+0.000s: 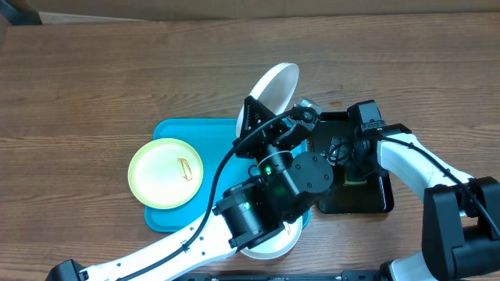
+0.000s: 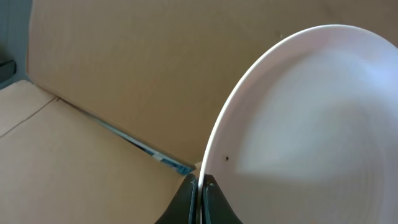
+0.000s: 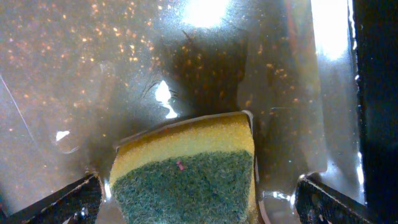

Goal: Clean dirty plates on tray and stack at the side
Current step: 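Lift the white plate with the left gripper and carry it left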

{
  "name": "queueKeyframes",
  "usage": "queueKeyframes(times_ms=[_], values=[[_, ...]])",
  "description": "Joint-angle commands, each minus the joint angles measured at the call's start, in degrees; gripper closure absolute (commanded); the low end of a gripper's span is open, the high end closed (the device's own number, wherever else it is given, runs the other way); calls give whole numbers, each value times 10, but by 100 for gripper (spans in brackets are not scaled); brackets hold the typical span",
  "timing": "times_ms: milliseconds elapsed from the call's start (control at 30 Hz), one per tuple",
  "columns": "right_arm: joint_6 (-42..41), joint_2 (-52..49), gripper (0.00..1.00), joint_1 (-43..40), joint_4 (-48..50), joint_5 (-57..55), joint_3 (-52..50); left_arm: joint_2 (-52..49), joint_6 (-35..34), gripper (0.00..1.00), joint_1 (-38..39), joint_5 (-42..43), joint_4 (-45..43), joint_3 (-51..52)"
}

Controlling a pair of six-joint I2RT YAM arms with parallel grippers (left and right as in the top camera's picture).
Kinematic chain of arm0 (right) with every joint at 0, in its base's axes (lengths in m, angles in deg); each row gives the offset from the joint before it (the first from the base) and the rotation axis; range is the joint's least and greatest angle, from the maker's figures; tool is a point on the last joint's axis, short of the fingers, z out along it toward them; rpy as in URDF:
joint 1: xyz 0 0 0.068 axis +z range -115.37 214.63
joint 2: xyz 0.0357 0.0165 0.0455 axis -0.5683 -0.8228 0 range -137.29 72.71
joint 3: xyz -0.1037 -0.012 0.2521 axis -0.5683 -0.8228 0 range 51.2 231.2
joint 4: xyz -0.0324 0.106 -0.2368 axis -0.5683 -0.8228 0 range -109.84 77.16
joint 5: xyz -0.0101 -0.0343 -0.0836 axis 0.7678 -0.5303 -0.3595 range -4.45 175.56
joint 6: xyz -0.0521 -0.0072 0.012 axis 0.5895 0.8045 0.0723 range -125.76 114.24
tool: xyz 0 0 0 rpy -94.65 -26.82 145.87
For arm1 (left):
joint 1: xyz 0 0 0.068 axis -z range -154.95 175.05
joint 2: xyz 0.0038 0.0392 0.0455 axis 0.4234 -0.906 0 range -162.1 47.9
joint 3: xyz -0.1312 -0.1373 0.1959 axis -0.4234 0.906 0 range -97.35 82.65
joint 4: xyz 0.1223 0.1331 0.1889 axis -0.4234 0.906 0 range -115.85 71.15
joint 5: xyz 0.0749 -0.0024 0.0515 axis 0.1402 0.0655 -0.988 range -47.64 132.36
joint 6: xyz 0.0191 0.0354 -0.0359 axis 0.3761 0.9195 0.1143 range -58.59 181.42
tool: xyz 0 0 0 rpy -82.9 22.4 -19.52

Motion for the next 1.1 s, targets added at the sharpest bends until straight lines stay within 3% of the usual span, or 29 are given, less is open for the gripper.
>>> queueKeyframes(times_ms=[0, 167, 333, 567, 800, 1067], values=[[-1, -1, 0, -2, -2, 9, -10, 9, 9, 96, 10, -15, -27, -5], [-1, -1, 0, -2, -2, 9, -10, 9, -108, 96, -16, -6, -37, -5], [-1, -1, 0, -2, -2, 9, -10, 9, -171, 96, -60, 29, -18, -5], [-1, -1, 0, -2, -2, 9, -10, 9, -306, 95, -131, 206, 120, -5], [-1, -1, 0, -2, -2, 9, -10, 9, -470, 96, -331, 496, 215, -5], [-1, -1, 0, -2, -2, 9, -10, 8, -560, 96, -633, 767, 253, -5]])
